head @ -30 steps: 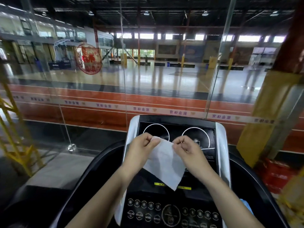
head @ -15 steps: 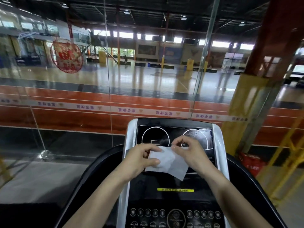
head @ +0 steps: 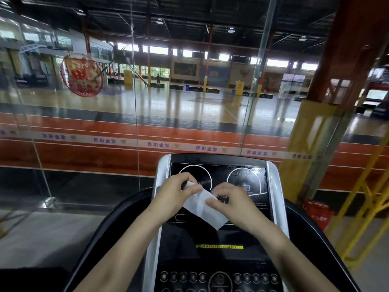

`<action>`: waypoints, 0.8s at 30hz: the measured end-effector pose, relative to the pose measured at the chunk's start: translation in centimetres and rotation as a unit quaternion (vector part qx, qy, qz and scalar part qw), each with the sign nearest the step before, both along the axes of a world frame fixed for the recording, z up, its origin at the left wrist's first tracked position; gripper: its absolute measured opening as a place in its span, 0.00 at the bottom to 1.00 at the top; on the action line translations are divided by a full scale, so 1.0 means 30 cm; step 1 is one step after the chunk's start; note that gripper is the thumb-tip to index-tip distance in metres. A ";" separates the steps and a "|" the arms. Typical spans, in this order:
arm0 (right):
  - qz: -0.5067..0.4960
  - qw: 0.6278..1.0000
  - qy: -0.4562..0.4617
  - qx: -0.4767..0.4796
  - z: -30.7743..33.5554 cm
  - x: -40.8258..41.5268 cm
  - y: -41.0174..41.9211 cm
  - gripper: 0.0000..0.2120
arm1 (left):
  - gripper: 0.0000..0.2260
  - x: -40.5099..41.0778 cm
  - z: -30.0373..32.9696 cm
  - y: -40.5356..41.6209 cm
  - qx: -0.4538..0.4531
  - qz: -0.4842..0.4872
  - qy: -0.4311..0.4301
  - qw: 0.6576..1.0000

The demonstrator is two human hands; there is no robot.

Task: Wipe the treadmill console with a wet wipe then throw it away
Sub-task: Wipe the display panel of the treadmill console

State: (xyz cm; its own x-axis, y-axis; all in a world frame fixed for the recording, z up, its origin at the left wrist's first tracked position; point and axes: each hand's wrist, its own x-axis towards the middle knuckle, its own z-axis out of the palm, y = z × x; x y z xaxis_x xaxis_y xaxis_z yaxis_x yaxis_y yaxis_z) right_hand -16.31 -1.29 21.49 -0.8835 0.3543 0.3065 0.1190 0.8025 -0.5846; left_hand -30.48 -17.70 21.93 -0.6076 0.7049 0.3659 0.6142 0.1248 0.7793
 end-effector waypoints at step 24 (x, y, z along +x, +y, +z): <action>0.015 0.791 0.169 -0.588 -0.098 -0.078 -0.088 0.13 | 0.10 0.088 -0.213 0.034 0.034 0.076 0.163 0.983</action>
State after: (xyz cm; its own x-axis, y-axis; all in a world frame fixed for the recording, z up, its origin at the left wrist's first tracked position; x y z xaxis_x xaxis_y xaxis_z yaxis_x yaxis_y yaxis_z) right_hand -18.64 -3.92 18.54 -0.8347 0.5507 0.0019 -0.2132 -0.3199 -0.9232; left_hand -27.83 -16.69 15.53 -0.5461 0.5821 0.6025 0.8112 0.1880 0.5537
